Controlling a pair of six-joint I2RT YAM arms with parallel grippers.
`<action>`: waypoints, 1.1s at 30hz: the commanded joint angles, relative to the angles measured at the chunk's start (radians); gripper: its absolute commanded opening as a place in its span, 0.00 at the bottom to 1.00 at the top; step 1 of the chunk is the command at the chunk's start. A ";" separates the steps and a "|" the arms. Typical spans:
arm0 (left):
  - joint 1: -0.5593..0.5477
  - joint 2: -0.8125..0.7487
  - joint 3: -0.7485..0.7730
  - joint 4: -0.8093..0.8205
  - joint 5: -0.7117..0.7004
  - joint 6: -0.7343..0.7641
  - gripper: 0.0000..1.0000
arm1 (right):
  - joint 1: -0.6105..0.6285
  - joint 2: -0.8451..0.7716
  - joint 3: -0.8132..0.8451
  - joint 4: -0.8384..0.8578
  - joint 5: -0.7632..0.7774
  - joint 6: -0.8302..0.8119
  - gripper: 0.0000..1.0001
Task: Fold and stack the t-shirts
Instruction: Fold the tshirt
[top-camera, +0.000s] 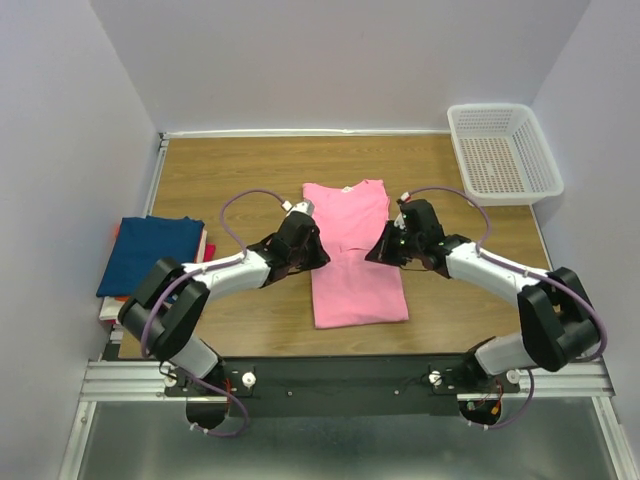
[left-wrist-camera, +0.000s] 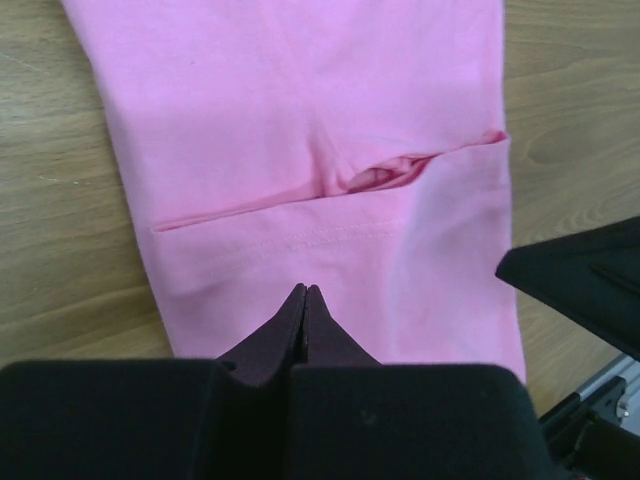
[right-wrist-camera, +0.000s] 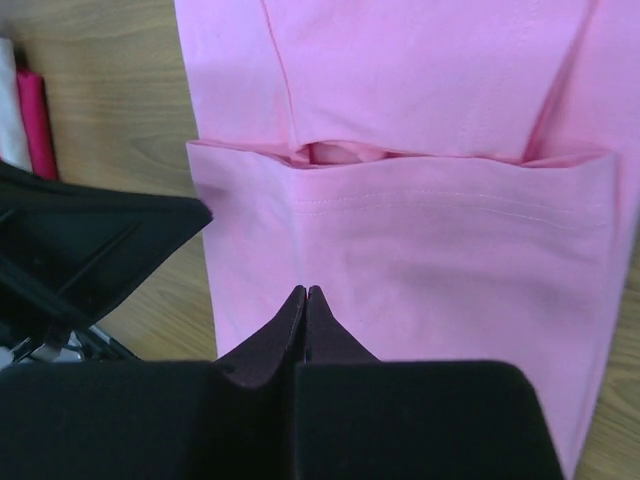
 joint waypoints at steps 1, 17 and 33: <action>0.023 0.062 0.002 0.037 0.012 0.021 0.00 | 0.028 0.056 0.027 0.084 -0.053 -0.014 0.06; 0.066 0.159 -0.032 0.076 0.017 0.034 0.00 | 0.038 0.254 0.105 0.185 -0.076 0.004 0.04; 0.120 0.111 -0.057 0.049 0.024 0.078 0.00 | -0.005 0.368 0.117 0.185 0.054 -0.006 0.04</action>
